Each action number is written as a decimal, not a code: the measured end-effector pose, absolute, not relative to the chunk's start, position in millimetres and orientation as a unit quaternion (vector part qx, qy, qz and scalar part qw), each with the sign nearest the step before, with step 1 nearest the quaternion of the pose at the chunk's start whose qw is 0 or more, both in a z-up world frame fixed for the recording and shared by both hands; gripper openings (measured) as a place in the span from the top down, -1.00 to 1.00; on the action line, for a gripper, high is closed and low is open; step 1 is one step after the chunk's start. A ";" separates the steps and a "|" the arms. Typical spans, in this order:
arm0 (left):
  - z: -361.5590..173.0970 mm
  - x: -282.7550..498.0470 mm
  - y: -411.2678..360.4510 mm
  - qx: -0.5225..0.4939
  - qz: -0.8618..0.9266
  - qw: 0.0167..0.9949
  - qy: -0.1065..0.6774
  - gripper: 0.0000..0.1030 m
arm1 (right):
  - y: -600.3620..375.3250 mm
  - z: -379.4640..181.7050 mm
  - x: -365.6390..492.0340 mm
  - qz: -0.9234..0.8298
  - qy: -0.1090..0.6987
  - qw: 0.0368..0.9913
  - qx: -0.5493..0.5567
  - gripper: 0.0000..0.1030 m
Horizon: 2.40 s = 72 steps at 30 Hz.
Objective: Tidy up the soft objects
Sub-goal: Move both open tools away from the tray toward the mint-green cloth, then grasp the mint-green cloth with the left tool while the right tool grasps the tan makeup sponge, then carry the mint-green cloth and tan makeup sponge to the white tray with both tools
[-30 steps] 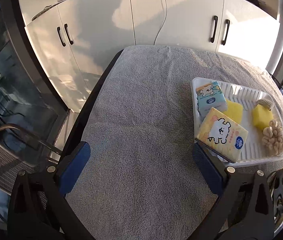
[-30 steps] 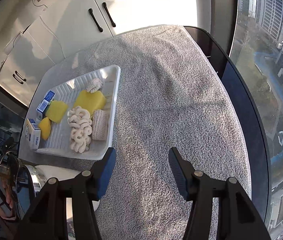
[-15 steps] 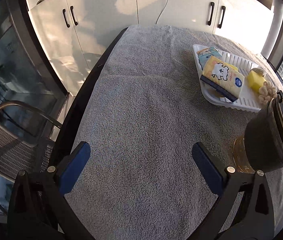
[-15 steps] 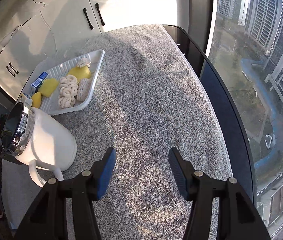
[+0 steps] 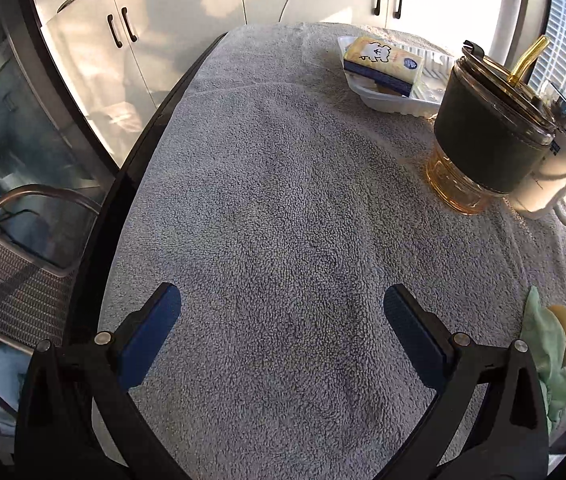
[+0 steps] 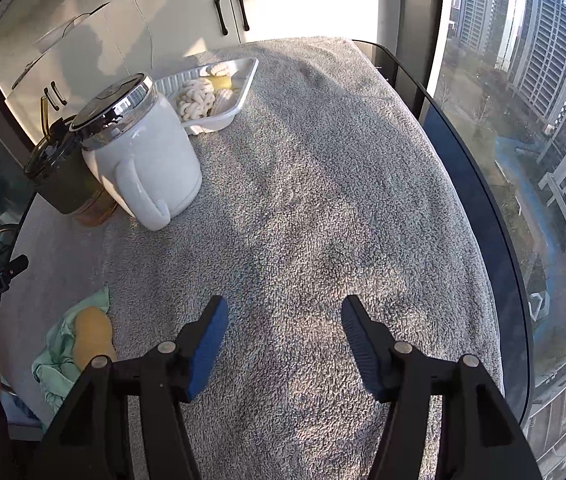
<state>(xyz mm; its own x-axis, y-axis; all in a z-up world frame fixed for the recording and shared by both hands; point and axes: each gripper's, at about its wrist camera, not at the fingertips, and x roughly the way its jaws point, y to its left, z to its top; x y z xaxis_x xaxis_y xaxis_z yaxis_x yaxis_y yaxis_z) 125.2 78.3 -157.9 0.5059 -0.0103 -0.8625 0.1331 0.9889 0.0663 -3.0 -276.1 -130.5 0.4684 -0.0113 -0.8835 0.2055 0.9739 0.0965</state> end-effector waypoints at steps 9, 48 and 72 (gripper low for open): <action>-156.5 71.3 55.9 0.054 -0.120 0.853 0.504 -1.00 | -243.2 -140.4 -38.1 -0.039 0.520 0.850 0.082 -0.21; -176.9 18.2 -55.5 0.096 -0.217 0.837 0.492 0.05 | -136.2 -164.1 25.9 0.129 0.560 0.814 0.089 0.29; -151.5 70.8 13.7 0.051 -0.113 0.874 0.470 0.06 | -229.9 -136.7 9.1 0.014 0.527 0.842 0.117 0.29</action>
<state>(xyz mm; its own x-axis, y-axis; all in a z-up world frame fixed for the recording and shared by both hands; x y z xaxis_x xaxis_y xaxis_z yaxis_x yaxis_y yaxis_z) 70.8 13.7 -151.5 0.5336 -0.1492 -0.8325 0.2451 0.9693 -0.0166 9.1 -229.9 -136.7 0.4452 0.1466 -0.8833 0.0996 0.9723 0.2116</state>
